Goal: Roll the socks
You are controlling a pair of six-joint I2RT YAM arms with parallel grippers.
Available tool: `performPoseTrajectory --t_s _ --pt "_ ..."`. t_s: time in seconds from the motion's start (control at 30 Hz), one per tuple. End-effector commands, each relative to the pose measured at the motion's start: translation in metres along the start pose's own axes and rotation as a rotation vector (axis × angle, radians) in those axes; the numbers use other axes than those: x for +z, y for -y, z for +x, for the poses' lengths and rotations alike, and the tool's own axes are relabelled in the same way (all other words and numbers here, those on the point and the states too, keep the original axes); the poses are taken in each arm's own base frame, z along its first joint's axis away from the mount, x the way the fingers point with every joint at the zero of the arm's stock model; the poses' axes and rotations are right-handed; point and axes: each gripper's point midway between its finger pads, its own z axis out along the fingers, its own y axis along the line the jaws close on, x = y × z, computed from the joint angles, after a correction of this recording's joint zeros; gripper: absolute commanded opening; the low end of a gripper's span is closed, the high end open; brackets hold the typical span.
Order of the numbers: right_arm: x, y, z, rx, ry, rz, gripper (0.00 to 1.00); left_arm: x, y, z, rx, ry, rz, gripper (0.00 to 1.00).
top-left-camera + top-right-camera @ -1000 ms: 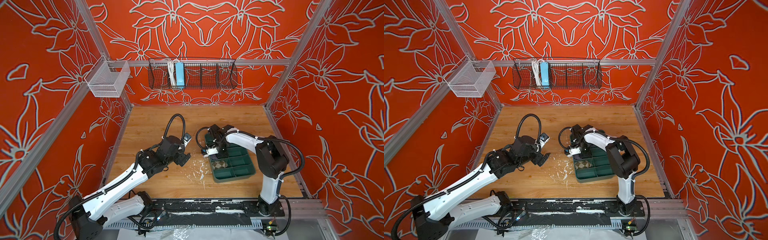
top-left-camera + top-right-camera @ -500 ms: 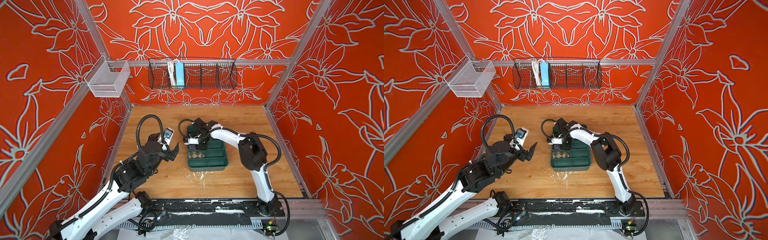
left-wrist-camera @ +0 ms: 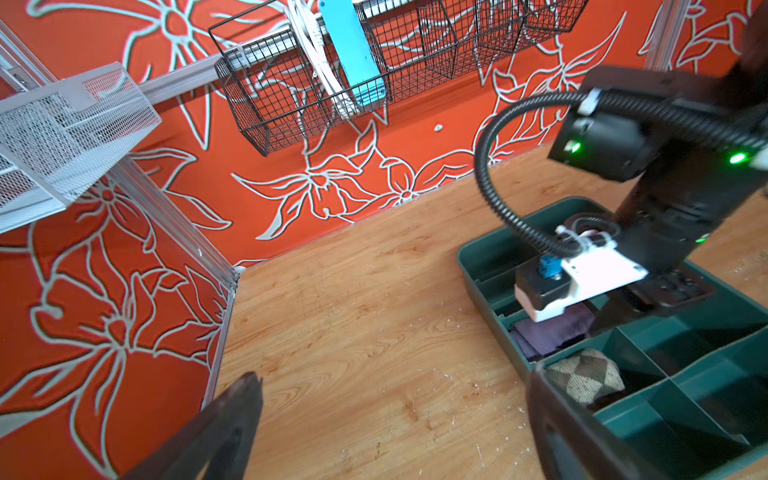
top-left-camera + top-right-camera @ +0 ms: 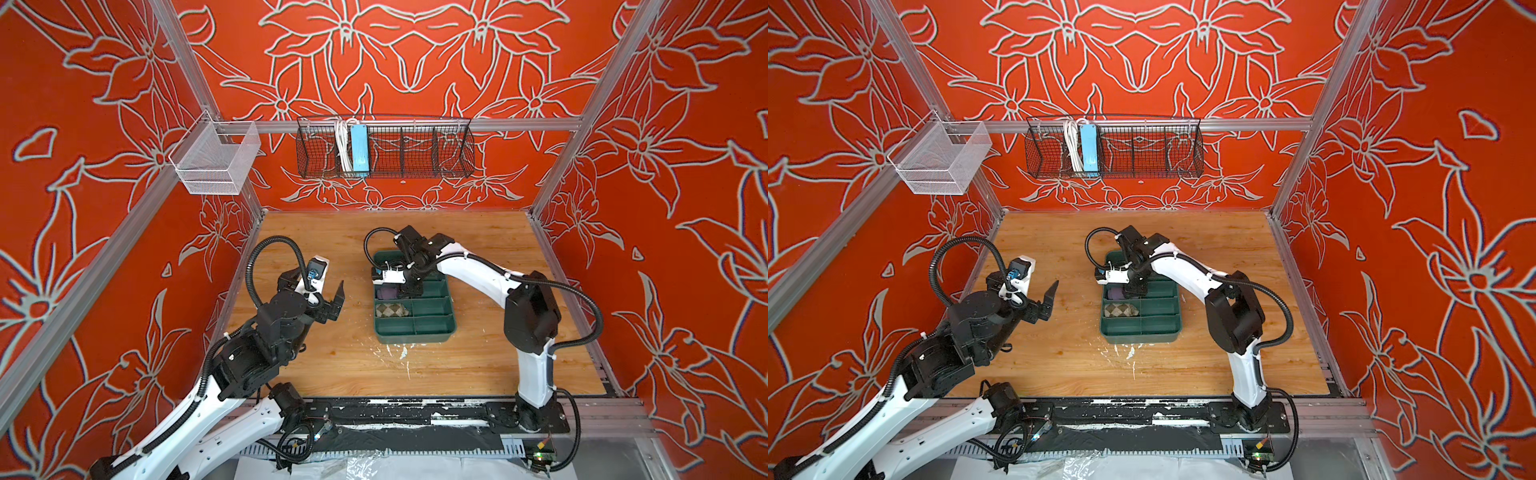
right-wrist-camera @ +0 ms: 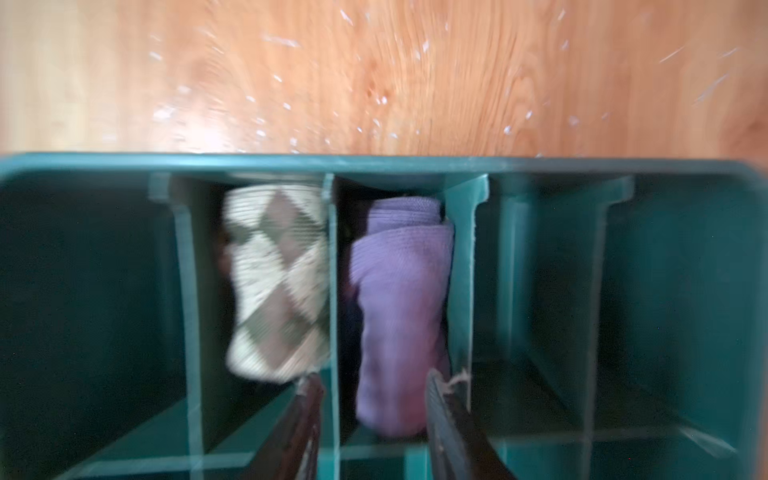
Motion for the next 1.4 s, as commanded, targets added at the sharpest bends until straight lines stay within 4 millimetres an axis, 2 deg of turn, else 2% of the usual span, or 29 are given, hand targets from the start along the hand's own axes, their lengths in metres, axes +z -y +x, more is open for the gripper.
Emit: performPoseTrajectory --t_s 0.0,0.13,0.17,0.23,0.27,0.33,0.4,0.47,0.53,0.6,0.67,0.73,0.83,0.93,1.0,1.13,1.2,1.3,1.37 --pt "-0.049 -0.005 -0.020 -0.053 0.078 0.034 0.44 0.004 -0.002 -0.015 -0.040 0.030 -0.014 0.97" --pt "-0.113 0.020 -0.037 0.033 0.275 0.243 0.45 0.026 0.003 -0.013 -0.079 -0.001 -0.003 0.97" --pt "-0.135 0.031 -0.037 0.080 0.350 0.342 0.48 0.035 0.002 -0.008 -0.114 -0.022 0.002 0.97" --pt "-0.173 0.048 -0.024 0.186 0.476 0.527 0.56 0.055 -0.010 0.004 -0.221 -0.062 -0.011 0.97" --pt "-0.193 0.056 -0.013 0.245 0.538 0.646 0.58 0.066 -0.020 0.014 -0.293 -0.083 -0.029 0.97" --pt "-0.227 0.063 0.024 0.372 0.619 0.873 0.64 0.086 -0.044 0.039 -0.429 -0.115 -0.085 0.97" --pt "-0.253 0.061 0.079 0.528 0.644 1.125 0.71 0.103 -0.073 0.076 -0.559 -0.156 -0.189 0.97" --pt "-0.261 0.051 0.134 0.659 0.582 1.315 0.75 0.112 -0.093 0.117 -0.633 -0.208 -0.285 0.97" --pt "-0.256 0.037 0.187 0.795 0.480 1.442 0.76 0.116 -0.105 0.159 -0.616 -0.287 -0.393 0.97" --pt "-0.240 0.021 0.235 0.926 0.372 1.510 0.76 0.116 -0.109 0.187 -0.535 -0.341 -0.452 0.97" --pt "-0.221 0.005 0.269 1.042 0.318 1.544 0.76 0.117 -0.105 0.204 -0.440 -0.354 -0.442 0.97" --pt "-0.197 -0.007 0.288 1.102 0.307 1.525 0.76 0.115 -0.106 0.213 -0.412 -0.345 -0.459 0.97" --pt "-0.168 -0.017 0.298 1.141 0.340 1.467 0.76 0.122 -0.096 0.218 -0.403 -0.313 -0.407 0.97" --pt "-0.150 -0.015 0.293 1.110 0.428 1.425 0.77 0.135 -0.082 0.220 -0.427 -0.277 -0.325 0.97" --pt "-0.140 -0.009 0.287 1.066 0.453 1.390 0.77 0.148 -0.070 0.219 -0.420 -0.263 -0.245 0.98" --pt "-0.112 0.011 0.263 0.907 0.493 1.249 0.76 0.164 -0.052 0.209 -0.362 -0.252 -0.108 0.97" --pt "-0.092 0.020 0.262 0.896 0.452 1.181 0.75 0.165 -0.046 0.219 -0.350 -0.234 -0.090 0.97" --pt "-0.092 0.026 0.270 0.956 0.444 1.139 0.76 0.172 -0.042 0.227 -0.343 -0.215 -0.072 0.97" --pt "-0.091 0.029 0.285 1.023 0.487 1.117 0.80 0.174 -0.051 0.231 -0.382 -0.274 -0.101 0.97"
